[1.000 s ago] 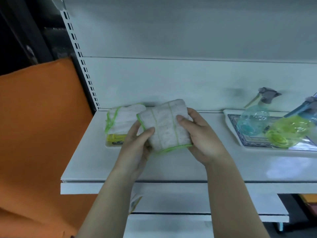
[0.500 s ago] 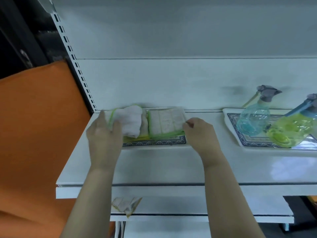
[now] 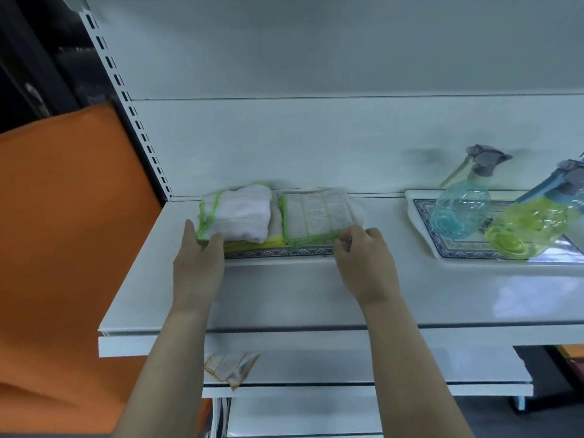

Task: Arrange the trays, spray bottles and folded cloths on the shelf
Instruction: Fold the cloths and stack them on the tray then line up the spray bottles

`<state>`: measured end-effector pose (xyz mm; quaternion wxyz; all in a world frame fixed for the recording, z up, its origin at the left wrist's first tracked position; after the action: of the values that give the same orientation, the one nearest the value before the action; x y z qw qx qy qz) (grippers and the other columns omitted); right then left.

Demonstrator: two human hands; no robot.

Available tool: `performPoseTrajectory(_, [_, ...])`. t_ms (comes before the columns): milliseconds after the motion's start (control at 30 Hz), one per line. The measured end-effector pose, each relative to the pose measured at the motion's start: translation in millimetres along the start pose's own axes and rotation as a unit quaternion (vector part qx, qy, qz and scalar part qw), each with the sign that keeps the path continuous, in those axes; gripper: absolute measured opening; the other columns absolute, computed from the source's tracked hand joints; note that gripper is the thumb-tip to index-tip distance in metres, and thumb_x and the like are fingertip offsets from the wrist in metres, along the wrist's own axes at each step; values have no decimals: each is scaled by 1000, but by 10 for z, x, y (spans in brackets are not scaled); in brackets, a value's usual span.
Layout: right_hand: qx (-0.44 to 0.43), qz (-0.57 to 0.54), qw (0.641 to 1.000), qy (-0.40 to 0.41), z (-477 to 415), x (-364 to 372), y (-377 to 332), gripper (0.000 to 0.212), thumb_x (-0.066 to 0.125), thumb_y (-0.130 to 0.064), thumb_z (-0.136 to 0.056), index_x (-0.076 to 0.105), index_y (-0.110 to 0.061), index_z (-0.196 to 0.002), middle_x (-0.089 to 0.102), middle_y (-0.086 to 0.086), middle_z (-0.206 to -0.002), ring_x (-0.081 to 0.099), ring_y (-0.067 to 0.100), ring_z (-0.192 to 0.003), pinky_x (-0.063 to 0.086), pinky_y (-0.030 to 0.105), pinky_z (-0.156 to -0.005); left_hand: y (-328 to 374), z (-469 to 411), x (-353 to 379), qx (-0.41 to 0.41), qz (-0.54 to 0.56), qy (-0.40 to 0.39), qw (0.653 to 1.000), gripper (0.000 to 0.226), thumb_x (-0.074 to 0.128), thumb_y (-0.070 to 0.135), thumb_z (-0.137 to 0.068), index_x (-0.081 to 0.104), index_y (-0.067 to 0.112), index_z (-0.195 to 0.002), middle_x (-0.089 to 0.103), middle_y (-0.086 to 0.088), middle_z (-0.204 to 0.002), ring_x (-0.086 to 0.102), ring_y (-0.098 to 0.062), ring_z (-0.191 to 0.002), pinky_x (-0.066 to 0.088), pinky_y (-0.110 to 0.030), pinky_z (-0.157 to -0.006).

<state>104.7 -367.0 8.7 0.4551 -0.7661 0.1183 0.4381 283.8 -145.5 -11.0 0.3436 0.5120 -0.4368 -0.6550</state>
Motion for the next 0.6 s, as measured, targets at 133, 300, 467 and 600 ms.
performPoseTrajectory(133, [26,23,999,1,-28,-157,173,18,50,-22,-92,62,-13,-100,56,8,-99,57,31,-84,48,42,-81,159,100,264,15,-32,-31,999,66,45,25,-97,16,26,-157,39,-2,-154,36,-25,-139,28,-27,-94])
performPoseTrajectory(300, [33,-30,999,-1,4,-284,365,18,51,-18,-92,63,-10,-102,57,9,-99,54,27,-87,45,33,-76,262,226,462,46,-75,-60,994,70,49,17,-90,24,34,-153,55,0,-133,51,-27,-123,36,-28,-87])
performPoseTrajectory(467, [43,-26,999,18,44,-390,500,20,52,-18,-93,65,-7,-103,61,12,-102,58,29,-91,46,33,-76,313,321,662,83,-93,-96,988,66,51,17,-83,36,40,-143,59,1,-122,53,-21,-104,39,-31,-83])
performPoseTrajectory(600, [25,-61,997,28,84,-500,541,17,55,-17,-91,68,-11,-101,63,9,-103,60,27,-92,49,34,-78,307,359,750,89,-107,-110,984,73,51,25,-79,30,40,-146,54,0,-132,52,-24,-117,42,-35,-92])
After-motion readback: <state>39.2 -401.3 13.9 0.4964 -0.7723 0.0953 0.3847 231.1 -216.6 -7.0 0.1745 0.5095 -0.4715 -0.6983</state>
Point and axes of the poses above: each hand's wrist, its own z-axis away from the middle knuckle, its own x-axis out of the palm, y = z × x, the point moved 8 cm from there along -z, towards the middle knuckle
